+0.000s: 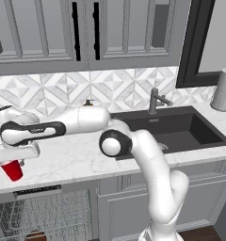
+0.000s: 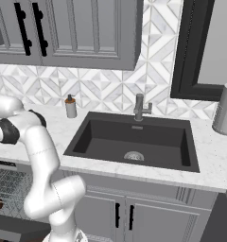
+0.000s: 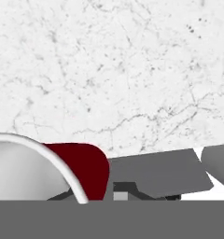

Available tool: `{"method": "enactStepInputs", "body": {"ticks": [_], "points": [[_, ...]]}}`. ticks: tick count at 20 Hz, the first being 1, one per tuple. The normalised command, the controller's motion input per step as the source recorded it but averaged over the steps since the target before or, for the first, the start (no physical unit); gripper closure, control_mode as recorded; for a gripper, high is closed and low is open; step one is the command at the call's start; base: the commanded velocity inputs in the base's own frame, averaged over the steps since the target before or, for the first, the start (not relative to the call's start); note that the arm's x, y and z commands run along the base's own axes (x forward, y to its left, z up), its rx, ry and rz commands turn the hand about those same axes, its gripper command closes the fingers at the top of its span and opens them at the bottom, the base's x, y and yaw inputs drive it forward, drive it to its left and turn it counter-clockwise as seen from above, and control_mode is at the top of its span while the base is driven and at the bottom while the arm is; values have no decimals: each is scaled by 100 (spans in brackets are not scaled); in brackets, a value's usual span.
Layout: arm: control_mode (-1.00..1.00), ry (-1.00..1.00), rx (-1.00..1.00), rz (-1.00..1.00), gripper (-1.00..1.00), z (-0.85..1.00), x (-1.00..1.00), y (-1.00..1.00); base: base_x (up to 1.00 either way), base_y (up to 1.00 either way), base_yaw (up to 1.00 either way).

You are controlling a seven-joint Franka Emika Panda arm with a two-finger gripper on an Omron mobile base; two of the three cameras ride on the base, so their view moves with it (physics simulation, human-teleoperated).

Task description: Pick up the cup and bowl from the counter, place them in the dishwasher, and close the dishwasher door.

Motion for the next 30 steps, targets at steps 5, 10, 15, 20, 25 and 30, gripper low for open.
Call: {"method": "enactStepInputs", "body": {"ticks": [5, 10, 15, 20, 25, 30], "points": [[-100, -18, 0, -14, 100, -2, -100, -62, 0, 0, 0], [-100, -22, 0, -23, 100, -10, -100, -86, 0, 0, 0], [-100, -8, 0, -30, 100, 0, -100, -86, 0, 0, 0], [-100, 8, 0, -14, 100, -10, -69, -72, 0, 0, 0], [-100, 5, 0, 5, 100, -35, -4, -54, 0, 0, 0], [-100, 2, -1, 16, 100, -45, -14, -9, 0, 0, 0]]}}
